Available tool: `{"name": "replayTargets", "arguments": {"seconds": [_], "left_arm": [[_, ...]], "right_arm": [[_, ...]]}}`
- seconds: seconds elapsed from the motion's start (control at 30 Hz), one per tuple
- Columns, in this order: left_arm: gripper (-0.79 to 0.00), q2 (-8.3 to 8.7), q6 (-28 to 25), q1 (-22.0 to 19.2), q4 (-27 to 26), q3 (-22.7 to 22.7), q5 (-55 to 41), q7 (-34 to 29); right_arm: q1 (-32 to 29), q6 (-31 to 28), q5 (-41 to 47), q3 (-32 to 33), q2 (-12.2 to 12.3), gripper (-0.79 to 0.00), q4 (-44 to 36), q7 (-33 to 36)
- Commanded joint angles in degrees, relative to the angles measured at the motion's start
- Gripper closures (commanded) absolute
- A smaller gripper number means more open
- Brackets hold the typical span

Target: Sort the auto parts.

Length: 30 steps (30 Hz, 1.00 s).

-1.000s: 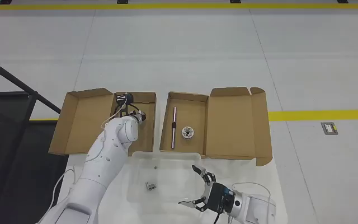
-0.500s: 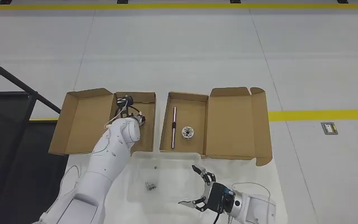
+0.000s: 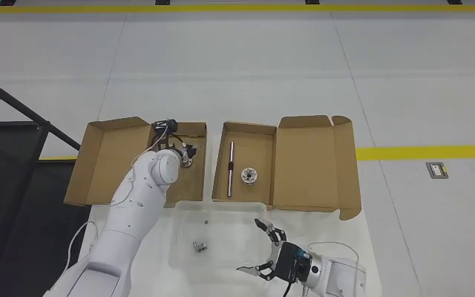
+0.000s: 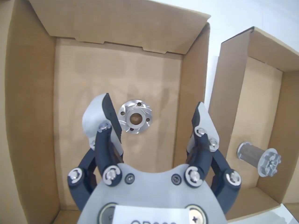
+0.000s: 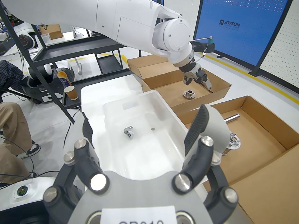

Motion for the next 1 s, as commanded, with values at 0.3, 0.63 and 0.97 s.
{"name": "replayTargets", "arguments": {"seconds": [0.3, 0.63, 0.97], "left_arm": [[-0.68, 6.6, -6.53, 20.87, -41.78, -15.62, 2.81, -20.49], [-0.717, 9.9, -23.34, 35.96, -66.77, -26.36, -7.09, -38.82], [-0.785, 13.71, -32.97, 44.11, -77.96, -21.32, -1.19, -46.24]], "right_arm": [[0.0, 0.0, 0.0, 0.0, 0.0, -0.785, 0.0, 0.0], [0.0, 0.0, 0.0, 0.0, 0.0, -0.785, 0.0, 0.0], [0.0, 0.0, 0.0, 0.0, 0.0, -0.785, 0.0, 0.0]]}}
